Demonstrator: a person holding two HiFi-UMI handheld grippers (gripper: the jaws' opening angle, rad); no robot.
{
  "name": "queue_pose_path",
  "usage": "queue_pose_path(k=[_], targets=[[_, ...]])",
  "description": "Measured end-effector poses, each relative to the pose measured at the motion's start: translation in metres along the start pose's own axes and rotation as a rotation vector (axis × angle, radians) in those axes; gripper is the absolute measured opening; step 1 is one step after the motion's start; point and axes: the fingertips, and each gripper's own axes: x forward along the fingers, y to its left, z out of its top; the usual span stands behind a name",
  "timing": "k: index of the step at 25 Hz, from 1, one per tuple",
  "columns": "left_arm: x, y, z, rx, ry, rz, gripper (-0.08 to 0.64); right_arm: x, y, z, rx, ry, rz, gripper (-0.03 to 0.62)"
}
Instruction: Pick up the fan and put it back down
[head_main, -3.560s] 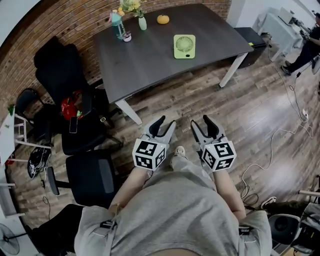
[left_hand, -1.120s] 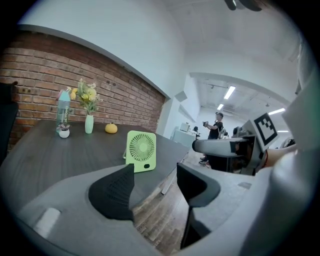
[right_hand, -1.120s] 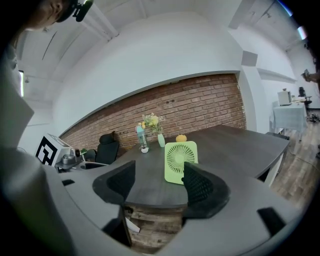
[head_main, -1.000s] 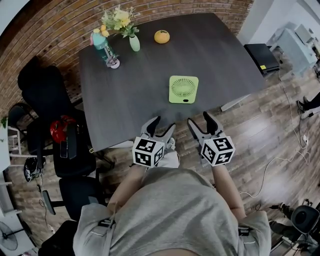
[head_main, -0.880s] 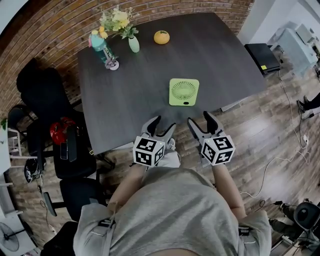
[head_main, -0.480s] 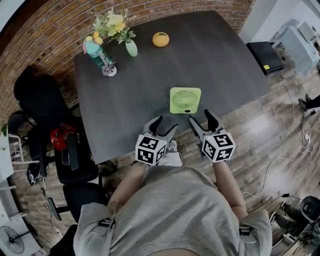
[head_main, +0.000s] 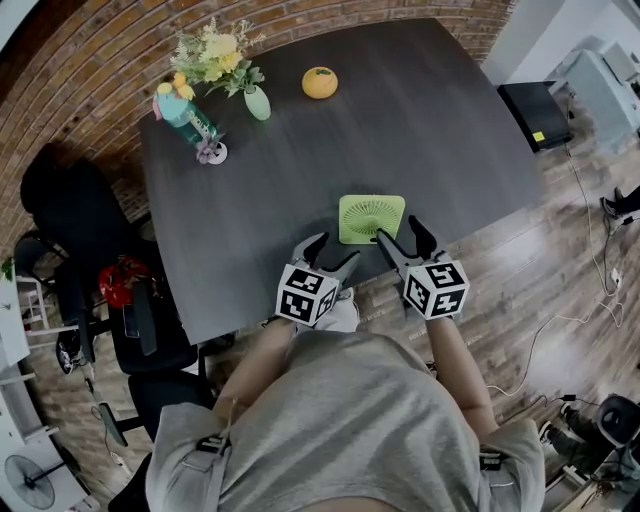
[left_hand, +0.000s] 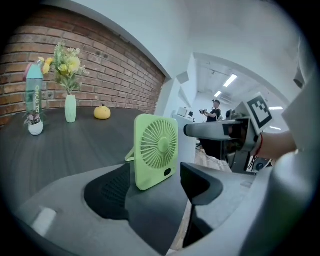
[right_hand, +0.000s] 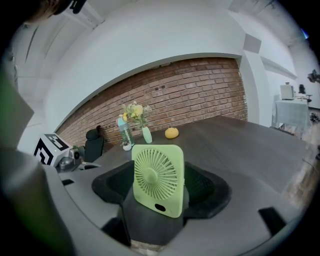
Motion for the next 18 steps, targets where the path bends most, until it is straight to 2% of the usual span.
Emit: queue_pose_path(k=[10,18], targets=[[0.038,0.013,-0.005,0.017,0.086,-0.031,0.304,0.029,-0.016,0.002,0.011,0.031,0.014,0.299],[0.058,0.012,-0.009,0.033,0.120,-0.073,0.304,0.041,-0.018,-0.003,0.024,0.052,0.030,0.299]])
